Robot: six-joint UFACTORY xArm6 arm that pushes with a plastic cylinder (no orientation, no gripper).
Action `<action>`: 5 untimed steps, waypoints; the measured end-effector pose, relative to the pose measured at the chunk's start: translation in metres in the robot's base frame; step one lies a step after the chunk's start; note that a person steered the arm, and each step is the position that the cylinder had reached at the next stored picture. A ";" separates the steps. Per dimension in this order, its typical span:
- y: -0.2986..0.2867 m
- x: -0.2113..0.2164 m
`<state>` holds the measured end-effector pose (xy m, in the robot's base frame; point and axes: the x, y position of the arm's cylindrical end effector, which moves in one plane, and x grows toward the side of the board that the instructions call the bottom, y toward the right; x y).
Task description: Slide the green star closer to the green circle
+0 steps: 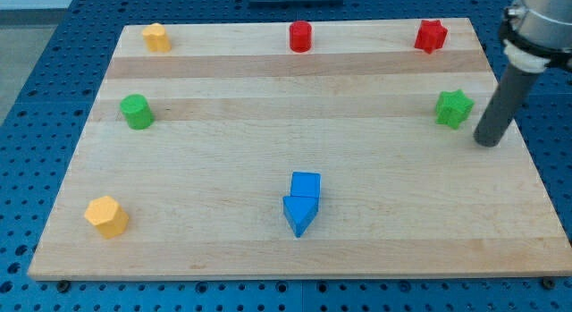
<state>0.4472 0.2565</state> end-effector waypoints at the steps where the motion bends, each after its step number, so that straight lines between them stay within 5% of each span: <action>1: 0.006 -0.017; 5: -0.064 -0.047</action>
<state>0.4000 0.1921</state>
